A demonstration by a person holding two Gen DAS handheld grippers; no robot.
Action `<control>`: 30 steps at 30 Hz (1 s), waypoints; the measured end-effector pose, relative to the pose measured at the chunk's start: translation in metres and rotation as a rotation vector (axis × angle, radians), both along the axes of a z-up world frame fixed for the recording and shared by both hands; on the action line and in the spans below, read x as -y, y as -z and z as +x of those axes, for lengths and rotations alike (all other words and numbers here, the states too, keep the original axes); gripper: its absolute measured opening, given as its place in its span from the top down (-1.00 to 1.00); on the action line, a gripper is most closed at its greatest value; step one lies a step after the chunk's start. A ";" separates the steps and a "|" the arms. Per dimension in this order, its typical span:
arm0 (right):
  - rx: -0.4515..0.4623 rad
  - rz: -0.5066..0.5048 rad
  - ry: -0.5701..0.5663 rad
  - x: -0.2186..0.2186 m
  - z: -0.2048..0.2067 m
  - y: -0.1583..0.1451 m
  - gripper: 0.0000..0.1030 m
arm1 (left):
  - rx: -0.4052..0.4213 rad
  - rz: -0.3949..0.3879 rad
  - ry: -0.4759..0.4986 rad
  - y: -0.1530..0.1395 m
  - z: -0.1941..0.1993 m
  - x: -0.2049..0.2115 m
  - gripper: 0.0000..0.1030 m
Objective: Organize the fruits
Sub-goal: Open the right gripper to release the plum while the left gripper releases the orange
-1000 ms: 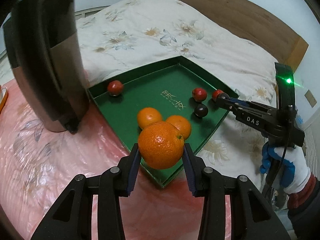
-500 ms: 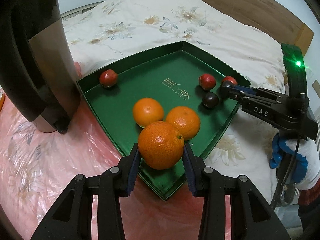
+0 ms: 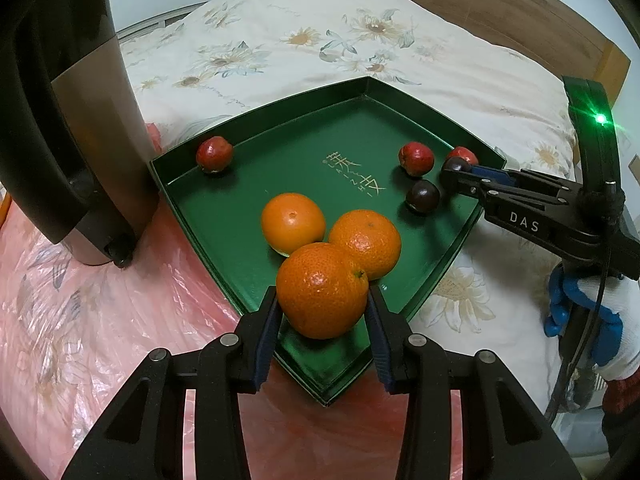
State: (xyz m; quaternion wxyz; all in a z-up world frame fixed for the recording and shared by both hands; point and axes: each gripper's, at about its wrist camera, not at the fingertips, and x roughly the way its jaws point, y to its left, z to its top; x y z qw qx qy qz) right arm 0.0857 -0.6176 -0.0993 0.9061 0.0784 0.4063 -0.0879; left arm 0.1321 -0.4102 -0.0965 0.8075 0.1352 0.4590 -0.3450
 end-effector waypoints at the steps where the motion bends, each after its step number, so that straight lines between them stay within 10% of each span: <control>1: -0.002 -0.002 -0.002 0.000 0.001 0.000 0.28 | -0.003 0.000 -0.002 0.000 0.000 0.000 0.29; 5: -0.009 -0.012 -0.002 0.001 0.001 0.000 0.24 | -0.006 0.003 -0.003 0.000 -0.001 0.001 0.28; 9: -0.002 -0.012 0.003 0.000 0.001 -0.002 -0.56 | -0.001 -0.003 -0.009 -0.001 -0.002 0.001 0.18; 30: 0.033 -0.031 -0.002 -0.041 -0.028 -0.044 -0.79 | 0.119 -0.098 -0.069 -0.061 -0.027 -0.055 -0.05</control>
